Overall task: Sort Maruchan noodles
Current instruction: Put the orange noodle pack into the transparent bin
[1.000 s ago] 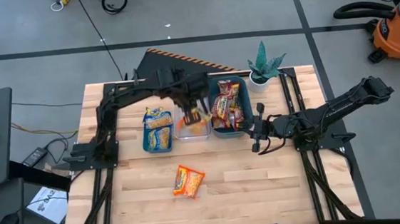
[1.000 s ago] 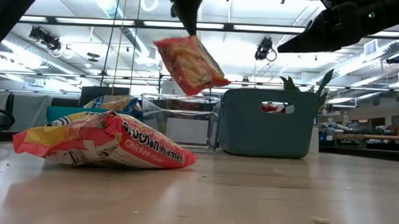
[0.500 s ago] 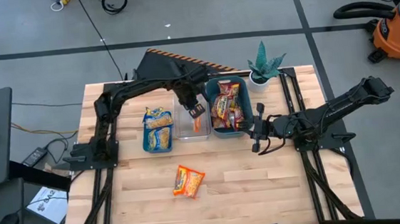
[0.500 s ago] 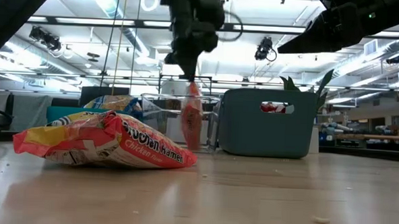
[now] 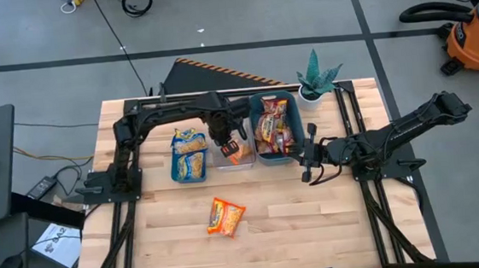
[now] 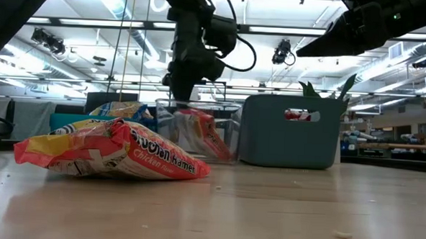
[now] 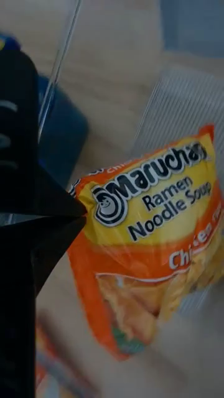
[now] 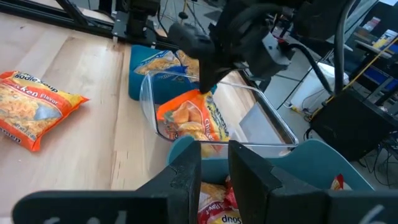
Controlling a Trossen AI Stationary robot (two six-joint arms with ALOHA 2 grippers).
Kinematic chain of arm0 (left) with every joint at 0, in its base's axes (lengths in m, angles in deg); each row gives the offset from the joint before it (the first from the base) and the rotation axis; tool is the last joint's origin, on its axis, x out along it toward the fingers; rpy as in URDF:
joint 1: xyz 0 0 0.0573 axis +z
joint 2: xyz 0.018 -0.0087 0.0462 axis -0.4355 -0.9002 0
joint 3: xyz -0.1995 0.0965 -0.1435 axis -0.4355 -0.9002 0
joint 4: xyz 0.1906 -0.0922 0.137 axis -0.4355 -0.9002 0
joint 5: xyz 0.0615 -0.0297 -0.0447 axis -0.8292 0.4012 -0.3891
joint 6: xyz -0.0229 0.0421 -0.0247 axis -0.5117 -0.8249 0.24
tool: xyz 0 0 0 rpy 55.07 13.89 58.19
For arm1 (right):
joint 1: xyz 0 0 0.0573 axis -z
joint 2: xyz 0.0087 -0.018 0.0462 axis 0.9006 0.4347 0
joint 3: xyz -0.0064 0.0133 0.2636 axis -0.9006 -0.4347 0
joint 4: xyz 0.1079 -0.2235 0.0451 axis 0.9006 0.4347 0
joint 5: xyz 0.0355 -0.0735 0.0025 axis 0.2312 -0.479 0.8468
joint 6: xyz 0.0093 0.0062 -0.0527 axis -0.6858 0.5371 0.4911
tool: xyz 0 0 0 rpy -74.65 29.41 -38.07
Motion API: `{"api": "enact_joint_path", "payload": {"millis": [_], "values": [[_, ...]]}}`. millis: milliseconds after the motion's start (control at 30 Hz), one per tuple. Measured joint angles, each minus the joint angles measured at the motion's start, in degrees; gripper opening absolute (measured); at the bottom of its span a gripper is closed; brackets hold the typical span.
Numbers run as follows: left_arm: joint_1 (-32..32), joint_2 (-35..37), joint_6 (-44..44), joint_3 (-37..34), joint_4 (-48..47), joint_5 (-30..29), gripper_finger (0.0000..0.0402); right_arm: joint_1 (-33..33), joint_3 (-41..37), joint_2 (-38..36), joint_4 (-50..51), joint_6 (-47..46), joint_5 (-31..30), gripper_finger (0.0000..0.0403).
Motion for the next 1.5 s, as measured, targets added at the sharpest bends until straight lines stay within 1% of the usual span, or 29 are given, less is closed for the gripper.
{"api": "enact_joint_path", "payload": {"millis": [133,267,400,467,567,633,733,867,967,1033,1133,1167,1233,1300,1500], "values": [[-1.3,0.0,-2.1,-1.3,3.0,-1.3,0.0018,0.0,0.0,0.0,-0.2,0.0,0.0,0.0087],[-2.6,0.0,-4.9,-1.4,3.2,-1.6,0.0021,0.0,0.0,0.0,-0.2,0.0,0.0,0.0087],[-3.6,0.0,-7.7,-1.4,2.1,-3.5,0.0041,0.0,0.0,0.0,-0.2,0.0,0.0,0.0087],[-3.8,0.0,-8.1,-1.4,1.2,-6.7,0.0057,0.0,0.0,0.0,-0.2,0.0,0.0,0.0087],[-3.9,0.0,-7.5,-1.4,-0.4,-14.6,0.0078,0.0,0.0,0.0,-0.2,0.0,0.0,0.0087],[-3.8,0.0,-7.5,-1.4,-1.0,-17.9,0.0088,0.0,0.0,0.0,-0.2,0.0,0.0,0.0087],[-3.7,-0.1,-8.1,-0.5,-3.2,-19.5,0.0095,0.0,0.0,0.0,-0.2,0.0,0.0,0.0087],[-3.9,0.6,-8.3,3.1,-6.0,-19.6,0.0093,0.0,0.0,0.0,-0.2,0.2,0.0,0.0087],[-4.9,2.1,-8.9,6.3,-5.5,-17.3,0.0089,0.0,0.0,0.0,-0.2,0.2,0.0,0.0087],[-6.1,3.0,-10.2,8.0,-4.1,-12.1,0.0088,0.0,0.0,0.0,-0.2,0.2,0.0,0.0087],[-9.2,3.6,-10.5,8.4,-0.1,-1.9,0.0087,0.0,0.0,0.0,-0.1,0.2,0.0,0.0087],[-10.4,3.6,-9.8,8.4,1.1,0.7,0.0087,0.0,0.0,0.0,0.0,0.2,0.0,0.0087],[-13.0,3.5,-8.1,8.3,1.5,3.8,0.0087,0.0,0.0,0.0,0.1,0.1,0.0,0.0087],[-15.9,3.2,-7.3,7.3,2.0,4.7,0.0087,0.0,0.0,0.0,0.1,0.0,0.0,0.0087],[-24.2,2.9,-5.8,1.8,1.2,4.7,0.0087,0.0,0.0,0.0,-0.1,0.0,0.1,0.0087]]}}
